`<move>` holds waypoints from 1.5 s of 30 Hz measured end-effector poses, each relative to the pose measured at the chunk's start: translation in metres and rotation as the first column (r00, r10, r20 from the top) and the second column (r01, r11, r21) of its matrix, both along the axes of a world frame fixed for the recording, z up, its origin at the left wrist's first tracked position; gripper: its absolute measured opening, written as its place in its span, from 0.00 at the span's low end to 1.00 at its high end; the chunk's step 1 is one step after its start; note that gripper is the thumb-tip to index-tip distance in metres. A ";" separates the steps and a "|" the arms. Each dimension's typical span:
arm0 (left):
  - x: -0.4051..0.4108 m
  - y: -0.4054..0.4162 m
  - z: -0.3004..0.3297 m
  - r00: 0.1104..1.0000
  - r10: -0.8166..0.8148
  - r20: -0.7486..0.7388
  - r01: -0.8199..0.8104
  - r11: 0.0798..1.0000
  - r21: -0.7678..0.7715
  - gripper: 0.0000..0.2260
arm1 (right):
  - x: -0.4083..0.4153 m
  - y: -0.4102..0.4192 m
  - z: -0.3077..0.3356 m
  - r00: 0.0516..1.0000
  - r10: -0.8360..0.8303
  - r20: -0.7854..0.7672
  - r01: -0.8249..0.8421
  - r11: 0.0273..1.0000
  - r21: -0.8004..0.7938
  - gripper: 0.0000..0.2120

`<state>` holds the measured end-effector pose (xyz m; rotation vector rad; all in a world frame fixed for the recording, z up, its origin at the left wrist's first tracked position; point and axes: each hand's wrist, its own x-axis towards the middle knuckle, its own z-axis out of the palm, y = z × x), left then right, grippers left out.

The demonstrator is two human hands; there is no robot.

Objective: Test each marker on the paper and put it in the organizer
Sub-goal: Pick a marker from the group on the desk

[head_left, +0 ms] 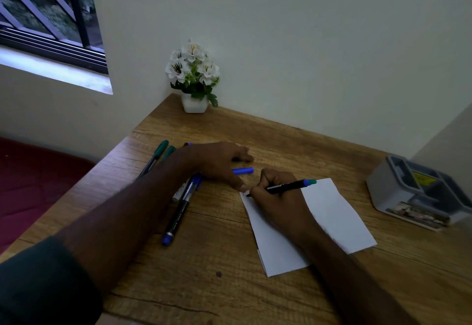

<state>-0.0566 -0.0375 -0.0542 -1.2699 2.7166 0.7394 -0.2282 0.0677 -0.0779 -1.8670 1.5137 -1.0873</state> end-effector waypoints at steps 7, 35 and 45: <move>0.000 0.001 0.001 1.000 0.000 -0.003 0.000 1.000 -0.002 0.39 | 0.002 0.001 0.001 1.000 -0.008 0.000 0.008 1.000 0.006 0.15; 0.000 0.008 0.006 1.000 0.001 0.000 -0.001 1.000 0.015 0.39 | -0.003 -0.001 -0.005 0.999 -0.040 -0.020 0.040 0.999 -0.007 0.15; 0.000 0.007 0.007 1.000 0.005 -0.003 -0.005 1.000 0.013 0.39 | -0.004 -0.001 -0.004 0.998 -0.049 -0.029 0.049 0.999 0.009 0.14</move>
